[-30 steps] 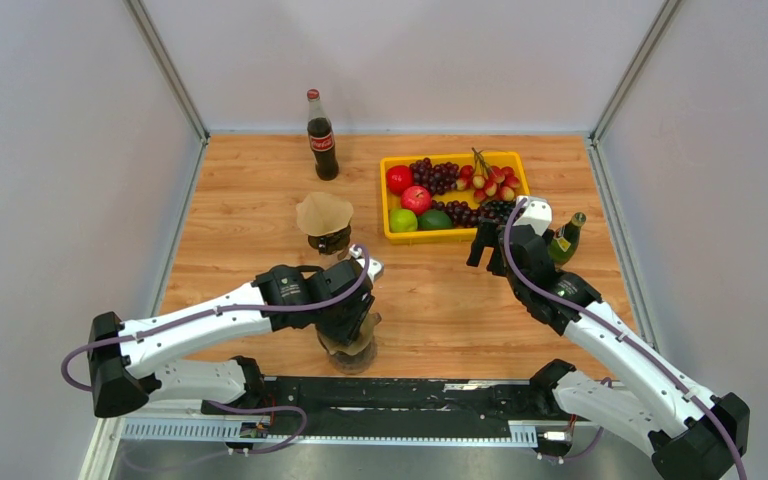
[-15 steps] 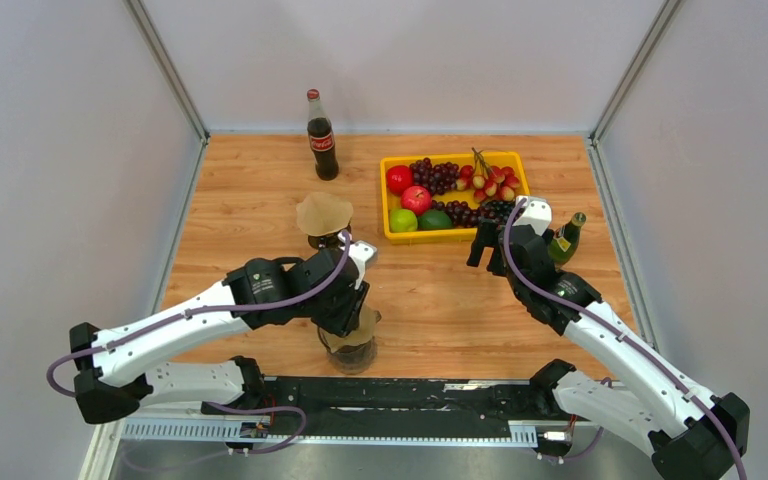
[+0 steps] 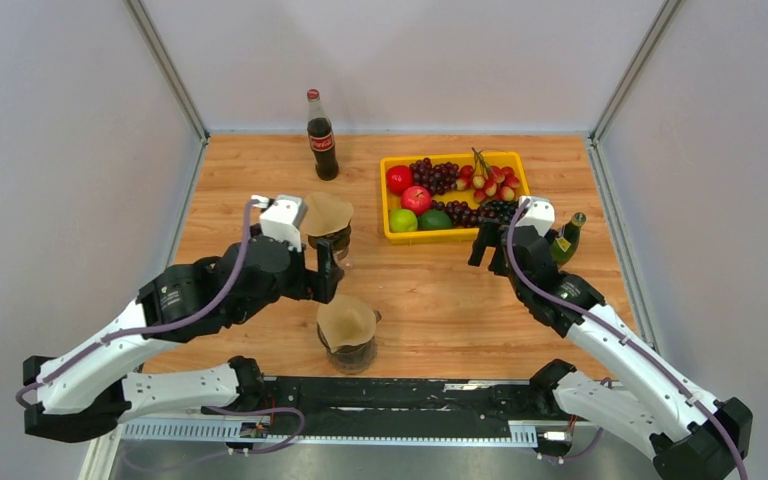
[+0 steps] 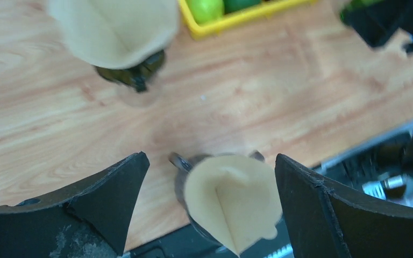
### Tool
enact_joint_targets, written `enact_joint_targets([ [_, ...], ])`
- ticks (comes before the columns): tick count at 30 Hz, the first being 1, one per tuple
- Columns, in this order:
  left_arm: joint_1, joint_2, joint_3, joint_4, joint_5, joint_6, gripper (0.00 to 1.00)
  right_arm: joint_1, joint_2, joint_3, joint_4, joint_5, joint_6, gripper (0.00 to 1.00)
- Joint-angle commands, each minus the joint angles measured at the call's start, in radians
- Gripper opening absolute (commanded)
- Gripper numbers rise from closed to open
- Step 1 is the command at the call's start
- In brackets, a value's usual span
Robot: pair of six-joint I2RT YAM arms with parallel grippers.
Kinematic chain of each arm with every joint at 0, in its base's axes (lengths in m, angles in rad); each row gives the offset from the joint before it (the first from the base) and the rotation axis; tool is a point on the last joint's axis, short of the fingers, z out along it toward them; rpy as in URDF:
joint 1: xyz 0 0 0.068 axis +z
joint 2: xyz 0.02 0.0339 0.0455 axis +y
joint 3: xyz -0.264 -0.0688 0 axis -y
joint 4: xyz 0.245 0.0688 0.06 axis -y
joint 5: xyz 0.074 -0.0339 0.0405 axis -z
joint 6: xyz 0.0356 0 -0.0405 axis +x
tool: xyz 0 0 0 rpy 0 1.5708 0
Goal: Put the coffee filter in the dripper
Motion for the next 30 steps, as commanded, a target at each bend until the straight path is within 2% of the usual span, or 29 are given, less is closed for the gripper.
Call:
enact_joint_targets([
  [1,-0.001,-0.022,0.022,0.032,-0.375,-0.079,1.0,-0.004,-0.03,0.001,0.021,0.039,-0.004,1.0],
  [3,0.026,-0.028,0.022,0.03,-0.46,-0.105,1.0,-0.005,-0.039,0.003,0.022,0.046,0.0,1.0],
  [6,0.132,-0.065,-0.006,0.087,-0.476,-0.105,1.0,-0.004,-0.055,0.006,0.023,0.053,0.006,1.0],
  [8,0.251,-0.101,-0.058,0.173,-0.414,-0.045,1.0,-0.004,-0.065,0.004,0.023,0.058,0.01,1.0],
  [10,0.443,-0.117,-0.106,0.23,-0.299,-0.013,1.0,-0.006,-0.075,0.003,0.023,0.065,0.014,1.0],
  [12,0.58,-0.099,-0.14,0.258,-0.192,0.0,1.0,-0.004,-0.081,0.004,0.024,0.07,0.017,1.0],
  [17,0.846,-0.003,-0.238,0.315,0.033,-0.003,1.0,-0.004,-0.092,0.0,0.024,0.102,0.03,1.0],
  [20,0.986,0.001,-0.328,0.437,0.108,-0.056,1.0,-0.004,-0.091,-0.002,0.028,0.121,0.046,1.0],
  [23,1.04,0.0,-0.399,0.479,0.097,-0.101,1.0,-0.005,-0.091,-0.003,0.028,0.131,0.047,1.0],
  [26,1.047,-0.009,-0.416,0.456,0.004,-0.112,1.0,-0.005,-0.092,-0.01,0.032,0.158,0.047,1.0],
  [30,1.046,-0.047,-0.45,0.462,-0.012,-0.108,1.0,-0.004,-0.086,-0.013,0.034,0.168,0.043,1.0],
])
